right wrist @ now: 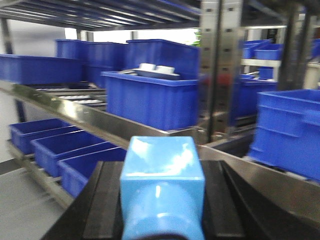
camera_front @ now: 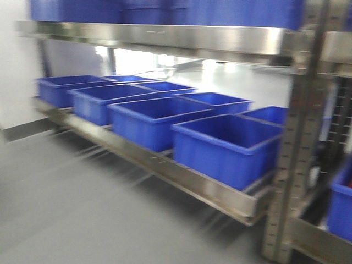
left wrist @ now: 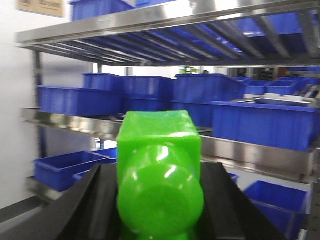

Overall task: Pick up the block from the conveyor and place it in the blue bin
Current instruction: 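Drive up close to the blue bins on the lower shelf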

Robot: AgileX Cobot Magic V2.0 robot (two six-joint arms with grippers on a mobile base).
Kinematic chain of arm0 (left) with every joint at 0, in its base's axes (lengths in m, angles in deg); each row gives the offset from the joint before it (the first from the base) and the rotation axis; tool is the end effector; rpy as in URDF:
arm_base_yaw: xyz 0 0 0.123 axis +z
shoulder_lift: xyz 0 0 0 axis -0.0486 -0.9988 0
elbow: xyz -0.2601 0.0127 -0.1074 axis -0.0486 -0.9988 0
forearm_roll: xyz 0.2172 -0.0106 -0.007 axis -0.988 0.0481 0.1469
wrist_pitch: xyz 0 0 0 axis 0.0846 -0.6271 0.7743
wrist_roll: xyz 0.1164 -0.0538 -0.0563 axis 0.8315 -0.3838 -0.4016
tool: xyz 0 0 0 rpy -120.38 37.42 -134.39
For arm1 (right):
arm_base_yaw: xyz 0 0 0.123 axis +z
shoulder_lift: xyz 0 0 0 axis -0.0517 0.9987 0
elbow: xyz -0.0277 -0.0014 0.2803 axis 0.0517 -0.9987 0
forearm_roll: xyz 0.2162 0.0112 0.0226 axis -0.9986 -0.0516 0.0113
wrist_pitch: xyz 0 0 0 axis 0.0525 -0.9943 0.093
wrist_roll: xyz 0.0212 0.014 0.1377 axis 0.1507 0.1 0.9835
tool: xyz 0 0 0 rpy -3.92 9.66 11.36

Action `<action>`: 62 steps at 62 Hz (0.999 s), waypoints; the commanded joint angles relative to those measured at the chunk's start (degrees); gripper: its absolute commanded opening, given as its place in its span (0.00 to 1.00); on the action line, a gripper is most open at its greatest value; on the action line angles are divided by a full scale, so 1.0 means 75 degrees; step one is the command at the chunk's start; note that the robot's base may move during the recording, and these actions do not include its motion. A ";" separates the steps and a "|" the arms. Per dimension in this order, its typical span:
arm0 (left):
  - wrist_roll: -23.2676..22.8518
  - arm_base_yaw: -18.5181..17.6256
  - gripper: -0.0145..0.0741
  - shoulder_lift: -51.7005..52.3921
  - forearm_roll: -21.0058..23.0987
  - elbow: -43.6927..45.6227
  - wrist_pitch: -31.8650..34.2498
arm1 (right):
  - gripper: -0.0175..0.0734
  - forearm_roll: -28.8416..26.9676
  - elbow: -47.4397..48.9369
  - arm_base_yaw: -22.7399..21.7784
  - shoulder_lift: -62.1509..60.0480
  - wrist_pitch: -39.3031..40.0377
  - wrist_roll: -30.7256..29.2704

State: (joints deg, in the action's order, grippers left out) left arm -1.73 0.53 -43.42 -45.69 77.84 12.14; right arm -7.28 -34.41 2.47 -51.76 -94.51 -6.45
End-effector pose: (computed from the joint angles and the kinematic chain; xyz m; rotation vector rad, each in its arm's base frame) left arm 0.0571 -0.0056 0.3706 0.0699 1.3562 -0.0216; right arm 0.1017 0.0108 0.3702 -0.0179 1.5045 0.1455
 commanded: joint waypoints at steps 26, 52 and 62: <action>-0.0036 -0.0018 0.04 0.0024 0.0068 0.0009 0.0168 | 0.01 0.0043 0.0019 -0.0030 -0.0028 0.0118 -0.0010; -0.0036 -0.0018 0.04 0.0024 0.0068 0.0009 0.0168 | 0.01 0.0043 0.0019 -0.0030 -0.0028 0.0118 -0.0010; -0.0036 -0.0018 0.04 0.0024 0.0068 0.0009 0.0168 | 0.01 0.0043 0.0019 -0.0030 -0.0028 0.0118 -0.0010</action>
State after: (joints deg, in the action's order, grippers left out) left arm -1.73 0.53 -43.42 -45.69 77.84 12.14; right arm -7.28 -34.41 2.47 -51.76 -94.51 -6.45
